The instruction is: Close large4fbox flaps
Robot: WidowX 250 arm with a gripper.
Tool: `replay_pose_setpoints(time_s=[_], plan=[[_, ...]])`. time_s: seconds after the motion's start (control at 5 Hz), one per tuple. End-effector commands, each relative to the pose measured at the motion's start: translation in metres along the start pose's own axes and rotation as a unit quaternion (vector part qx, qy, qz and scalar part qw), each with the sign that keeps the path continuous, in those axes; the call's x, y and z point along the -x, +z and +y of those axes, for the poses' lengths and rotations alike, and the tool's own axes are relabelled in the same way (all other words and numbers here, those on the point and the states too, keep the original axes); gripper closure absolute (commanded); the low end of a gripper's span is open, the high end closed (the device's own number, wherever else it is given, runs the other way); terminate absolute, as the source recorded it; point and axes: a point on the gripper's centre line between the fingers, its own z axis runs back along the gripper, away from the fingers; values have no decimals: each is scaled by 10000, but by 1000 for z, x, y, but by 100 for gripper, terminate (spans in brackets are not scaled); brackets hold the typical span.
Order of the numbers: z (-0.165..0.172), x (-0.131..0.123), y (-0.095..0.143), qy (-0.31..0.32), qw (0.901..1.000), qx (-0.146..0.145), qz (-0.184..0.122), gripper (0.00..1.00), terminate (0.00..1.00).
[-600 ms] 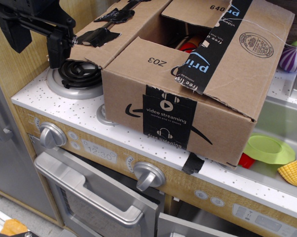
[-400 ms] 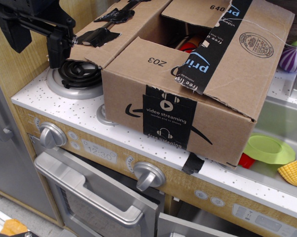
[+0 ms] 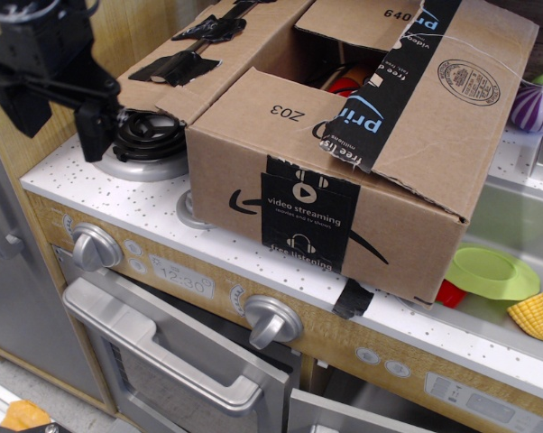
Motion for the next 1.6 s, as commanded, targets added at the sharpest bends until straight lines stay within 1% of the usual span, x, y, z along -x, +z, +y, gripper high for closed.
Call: replay_pose_setpoints(time_s=[0.0,0.2,0.4,0.6,0.8,1.0,1.2,1.4], plan=[[12,-16,-18,-70,9986,-56,-514,0,0],[19,-24,-30,-109,9965,-5,-835,0,0],[29,-31,-39,-113,9929,-62,-1186,0,0],[33,-40,-47,-134,9863,-65,-1643,0,0],[30,-53,-44,-262,9767,-155,-2124,0,0],[25,-61,-31,-347,9708,-340,-2349,0,0],[21,-66,-11,-430,9639,-640,-2549,0,0],[12,-65,9,-448,9573,-887,-2714,0,0]])
